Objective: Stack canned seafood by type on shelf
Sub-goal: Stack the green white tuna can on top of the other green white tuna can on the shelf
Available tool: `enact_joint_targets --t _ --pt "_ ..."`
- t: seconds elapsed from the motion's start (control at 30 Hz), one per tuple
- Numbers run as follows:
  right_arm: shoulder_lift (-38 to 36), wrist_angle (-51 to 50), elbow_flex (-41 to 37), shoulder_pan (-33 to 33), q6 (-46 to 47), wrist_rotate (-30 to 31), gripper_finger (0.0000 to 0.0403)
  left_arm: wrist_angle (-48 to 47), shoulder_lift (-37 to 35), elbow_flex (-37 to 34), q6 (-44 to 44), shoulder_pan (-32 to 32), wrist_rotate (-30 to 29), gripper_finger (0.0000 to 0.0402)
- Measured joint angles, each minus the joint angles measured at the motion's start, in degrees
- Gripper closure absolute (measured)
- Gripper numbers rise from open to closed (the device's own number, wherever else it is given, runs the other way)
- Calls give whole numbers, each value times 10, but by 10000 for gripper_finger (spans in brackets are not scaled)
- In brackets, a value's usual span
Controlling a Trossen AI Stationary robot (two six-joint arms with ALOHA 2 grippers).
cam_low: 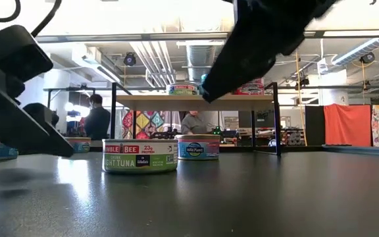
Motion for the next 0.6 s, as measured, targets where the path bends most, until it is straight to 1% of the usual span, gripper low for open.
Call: enact_joint_targets --t 0.13,0.23,0.4,0.47,0.53,0.6 --pt "2 2 16 2 27 4 159 -7 5 17 20 1 0 91" --pt "8 1 21 9 46 5 141 -31 5 22 38 1 0 63" --pt "24 2 25 28 118 11 118 -77 6 29 61 3 7 33" --pt "31 0 25 37 137 39 112 -74 10 34 81 6 15 28" --pt "40 -2 25 42 149 86 108 -73 20 41 95 8 16 27" --pt "47 -8 24 42 154 120 105 -73 34 50 116 8 17 26"
